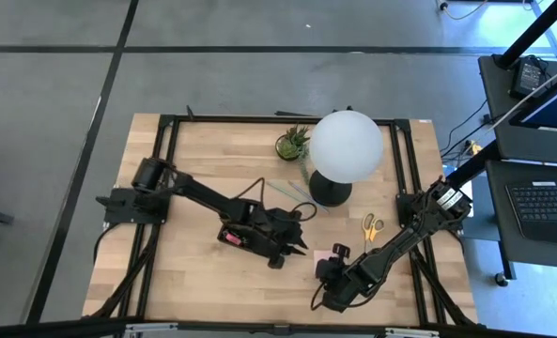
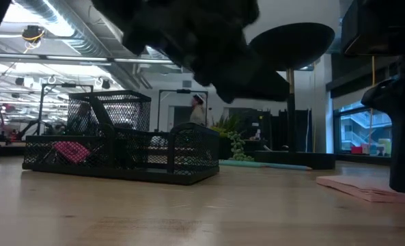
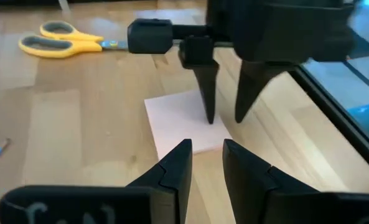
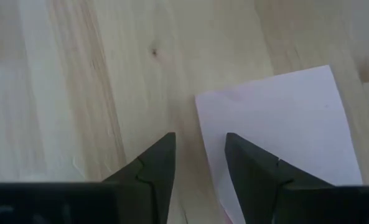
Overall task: Pick and place office supplies into organizer
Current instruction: Put the sticky notes into the desk organizer
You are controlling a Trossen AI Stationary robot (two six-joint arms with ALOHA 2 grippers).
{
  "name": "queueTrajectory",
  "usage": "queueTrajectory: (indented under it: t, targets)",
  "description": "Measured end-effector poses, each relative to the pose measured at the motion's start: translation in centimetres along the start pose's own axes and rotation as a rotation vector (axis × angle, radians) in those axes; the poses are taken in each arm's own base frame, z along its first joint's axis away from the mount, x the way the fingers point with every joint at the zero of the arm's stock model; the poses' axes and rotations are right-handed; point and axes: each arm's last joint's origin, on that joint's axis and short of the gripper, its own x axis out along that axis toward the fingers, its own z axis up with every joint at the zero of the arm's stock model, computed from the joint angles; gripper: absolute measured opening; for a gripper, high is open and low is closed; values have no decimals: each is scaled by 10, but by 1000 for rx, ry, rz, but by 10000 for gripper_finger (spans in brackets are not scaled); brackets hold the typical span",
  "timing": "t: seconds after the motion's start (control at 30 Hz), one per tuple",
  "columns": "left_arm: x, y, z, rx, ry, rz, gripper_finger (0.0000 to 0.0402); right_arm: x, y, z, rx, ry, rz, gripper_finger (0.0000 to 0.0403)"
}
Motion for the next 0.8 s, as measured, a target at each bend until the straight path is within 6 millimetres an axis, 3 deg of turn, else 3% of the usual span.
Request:
queueTrajectory:
  t: [0.4,0.8]
  targets:
    - [45,10,-1,-53,133,13,84,0,1,1,1,-13,8,145]
    - [56,20,-21,-198,223,53,84,1,4,3,-37,-39,28,145]
